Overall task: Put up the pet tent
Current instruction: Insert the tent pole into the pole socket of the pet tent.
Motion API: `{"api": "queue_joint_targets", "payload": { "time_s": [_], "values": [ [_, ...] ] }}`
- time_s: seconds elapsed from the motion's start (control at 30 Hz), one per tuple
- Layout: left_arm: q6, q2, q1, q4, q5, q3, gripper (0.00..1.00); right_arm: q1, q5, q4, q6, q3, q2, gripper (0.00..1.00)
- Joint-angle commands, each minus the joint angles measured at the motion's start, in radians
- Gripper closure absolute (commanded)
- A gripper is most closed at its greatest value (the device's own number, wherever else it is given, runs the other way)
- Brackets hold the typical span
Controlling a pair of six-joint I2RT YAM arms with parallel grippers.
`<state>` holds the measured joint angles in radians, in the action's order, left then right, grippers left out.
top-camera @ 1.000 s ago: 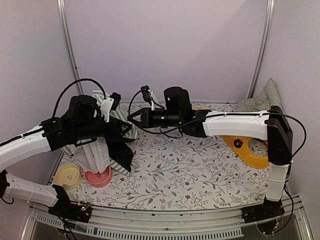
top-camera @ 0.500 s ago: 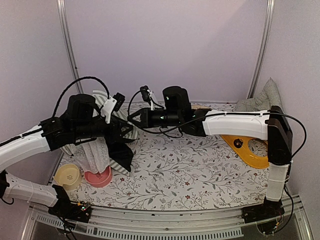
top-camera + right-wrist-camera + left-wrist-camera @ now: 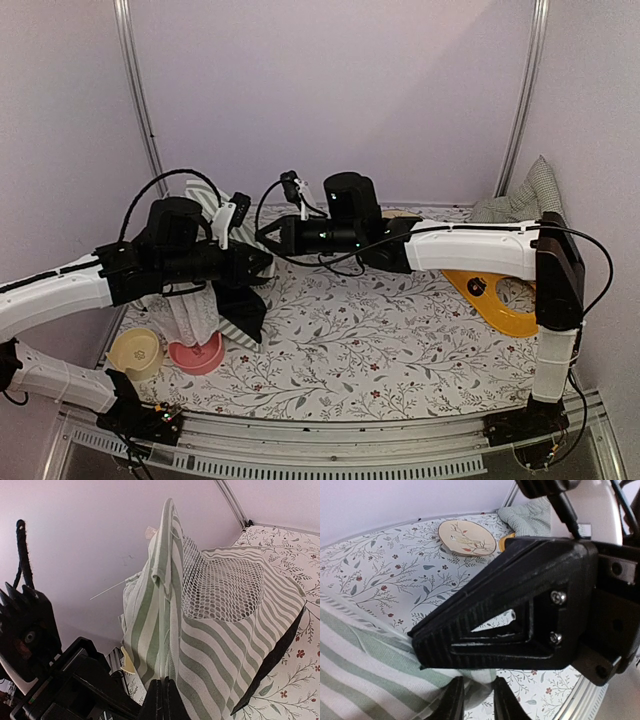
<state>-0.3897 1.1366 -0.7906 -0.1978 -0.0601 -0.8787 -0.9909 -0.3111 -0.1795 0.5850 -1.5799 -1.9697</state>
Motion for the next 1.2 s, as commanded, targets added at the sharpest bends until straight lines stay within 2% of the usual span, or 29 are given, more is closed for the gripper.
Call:
{"api": "queue_joint_targets", "payload": {
  "time_s": [0.0,0.27,0.57,0.93,1.17],
  "values": [
    [-0.083,0.001,-0.003,0.058,0.011,0.016,0.83,-0.024,0.019,0.027,-0.014,-0.018,-0.029,1.0],
    [-0.144,-0.009,-0.003,0.123,0.031,0.04,1.0,-0.035,0.045,0.035,-0.025,-0.017,-0.032,1.0],
    [-0.293,-0.11,0.021,0.295,0.058,0.147,1.0,-0.057,0.085,0.027,-0.041,-0.002,-0.042,1.0],
    [-0.473,-0.187,0.108,0.554,-0.07,0.286,1.0,-0.072,0.195,-0.011,-0.074,0.051,-0.048,1.0],
    [-0.516,-0.195,0.12,0.633,-0.087,0.307,1.0,-0.082,0.278,-0.025,-0.109,0.065,-0.056,1.0]
  ]
}}
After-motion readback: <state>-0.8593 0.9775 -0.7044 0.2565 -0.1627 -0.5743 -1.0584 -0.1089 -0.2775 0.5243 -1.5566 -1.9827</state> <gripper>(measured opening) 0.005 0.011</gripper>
